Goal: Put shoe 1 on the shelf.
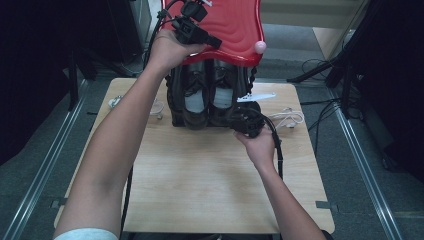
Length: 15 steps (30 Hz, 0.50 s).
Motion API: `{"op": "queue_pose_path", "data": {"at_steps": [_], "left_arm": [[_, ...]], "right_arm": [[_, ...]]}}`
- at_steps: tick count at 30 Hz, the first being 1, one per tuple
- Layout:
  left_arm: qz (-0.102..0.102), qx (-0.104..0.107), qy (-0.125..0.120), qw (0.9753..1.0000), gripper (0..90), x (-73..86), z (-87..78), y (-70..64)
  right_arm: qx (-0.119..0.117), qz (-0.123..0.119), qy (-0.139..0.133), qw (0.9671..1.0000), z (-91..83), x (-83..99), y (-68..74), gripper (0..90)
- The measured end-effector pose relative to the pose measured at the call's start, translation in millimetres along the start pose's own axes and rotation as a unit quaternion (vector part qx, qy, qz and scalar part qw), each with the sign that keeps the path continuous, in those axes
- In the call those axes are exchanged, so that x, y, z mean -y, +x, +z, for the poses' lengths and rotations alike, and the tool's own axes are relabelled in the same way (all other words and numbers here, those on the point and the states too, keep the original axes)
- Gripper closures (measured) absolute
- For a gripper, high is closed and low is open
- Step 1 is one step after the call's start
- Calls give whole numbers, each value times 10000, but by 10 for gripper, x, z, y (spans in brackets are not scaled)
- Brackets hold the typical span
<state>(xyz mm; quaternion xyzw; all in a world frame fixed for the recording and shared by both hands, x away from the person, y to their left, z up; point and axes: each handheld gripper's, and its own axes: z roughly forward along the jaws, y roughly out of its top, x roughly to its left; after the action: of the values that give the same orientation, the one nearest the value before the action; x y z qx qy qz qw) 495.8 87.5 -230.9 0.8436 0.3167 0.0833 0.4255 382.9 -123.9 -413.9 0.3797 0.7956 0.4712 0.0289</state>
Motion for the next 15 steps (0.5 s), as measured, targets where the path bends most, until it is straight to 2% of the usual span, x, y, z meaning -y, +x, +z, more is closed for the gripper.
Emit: {"op": "queue_pose_path", "data": {"at_steps": [4, 8, 15], "left_arm": [[57, -12, -7, 10000, 899, -1, 10, -13], [44, 74, -41, 10000, 899, 9, 14, 8], [-2, 60, -60, 10000, 900, 17, -11, 34]], "right_arm": [[112, 77, -23, 9999, -19, -57, -42, 900], [120, 111, -33, 9999, -8, -93, -66, 900], [130, 230, -119, 9996, -6, -130, -128, 900]]}}
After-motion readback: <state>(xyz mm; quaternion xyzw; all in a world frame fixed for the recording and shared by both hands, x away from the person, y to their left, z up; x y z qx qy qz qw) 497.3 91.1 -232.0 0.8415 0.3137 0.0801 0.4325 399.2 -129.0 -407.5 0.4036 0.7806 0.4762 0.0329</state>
